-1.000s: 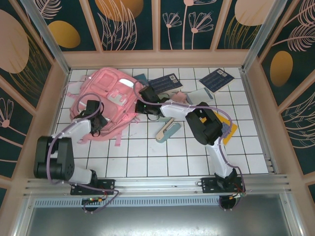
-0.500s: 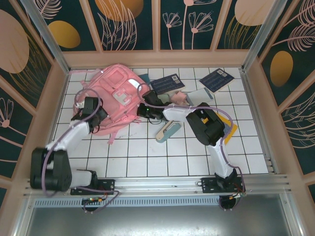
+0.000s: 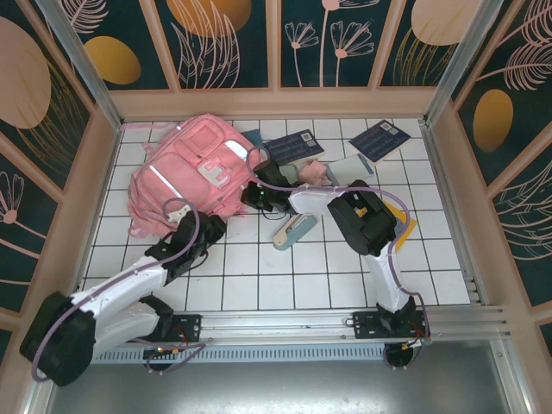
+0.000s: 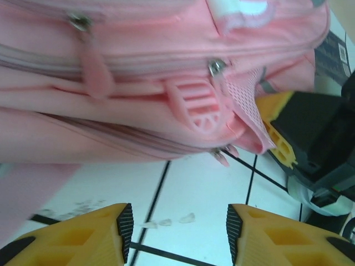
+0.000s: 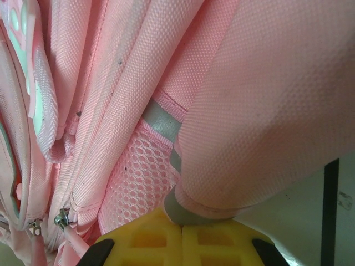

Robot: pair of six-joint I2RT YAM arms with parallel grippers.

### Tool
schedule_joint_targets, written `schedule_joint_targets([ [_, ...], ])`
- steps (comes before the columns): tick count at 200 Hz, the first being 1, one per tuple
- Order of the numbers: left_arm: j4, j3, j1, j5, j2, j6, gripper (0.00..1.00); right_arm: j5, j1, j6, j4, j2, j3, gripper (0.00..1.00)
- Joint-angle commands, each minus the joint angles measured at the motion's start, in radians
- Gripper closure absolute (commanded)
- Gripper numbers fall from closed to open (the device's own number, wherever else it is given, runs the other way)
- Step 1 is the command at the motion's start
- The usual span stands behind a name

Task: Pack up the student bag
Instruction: Unzip the student bag at the top-left of the table.

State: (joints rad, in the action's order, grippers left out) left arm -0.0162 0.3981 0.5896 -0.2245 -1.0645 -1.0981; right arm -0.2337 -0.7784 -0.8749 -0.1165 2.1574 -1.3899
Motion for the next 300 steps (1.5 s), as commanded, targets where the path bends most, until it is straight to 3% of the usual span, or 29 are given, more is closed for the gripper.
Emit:
schedule_joint_targets([
  [1, -0.149, 0.038, 0.057, -0.042, -0.123, -0.058, 0.51, -0.053, -0.009, -0.023, 0.027, -0.029, 0.007, 1.0],
  [33, -0.185, 0.102, 0.088, -0.064, -0.293, -0.078, 0.58, -0.049, -0.008, -0.027, 0.031, -0.021, -0.007, 1.0],
  [102, -0.208, 0.195, 0.088, -0.092, -0.47, -0.092, 0.64, -0.045, -0.01, -0.03, 0.037, -0.022, -0.008, 1.0],
  [266, -0.012, 0.383, 0.061, -0.172, -0.707, -0.173, 0.68, -0.044, -0.017, -0.023, 0.038, -0.032, 0.005, 1.0],
  [300, 0.03, 0.409, 0.053, -0.173, -0.732, -0.176, 0.82, -0.039, -0.015, -0.021, 0.04, -0.035, 0.005, 1.0],
])
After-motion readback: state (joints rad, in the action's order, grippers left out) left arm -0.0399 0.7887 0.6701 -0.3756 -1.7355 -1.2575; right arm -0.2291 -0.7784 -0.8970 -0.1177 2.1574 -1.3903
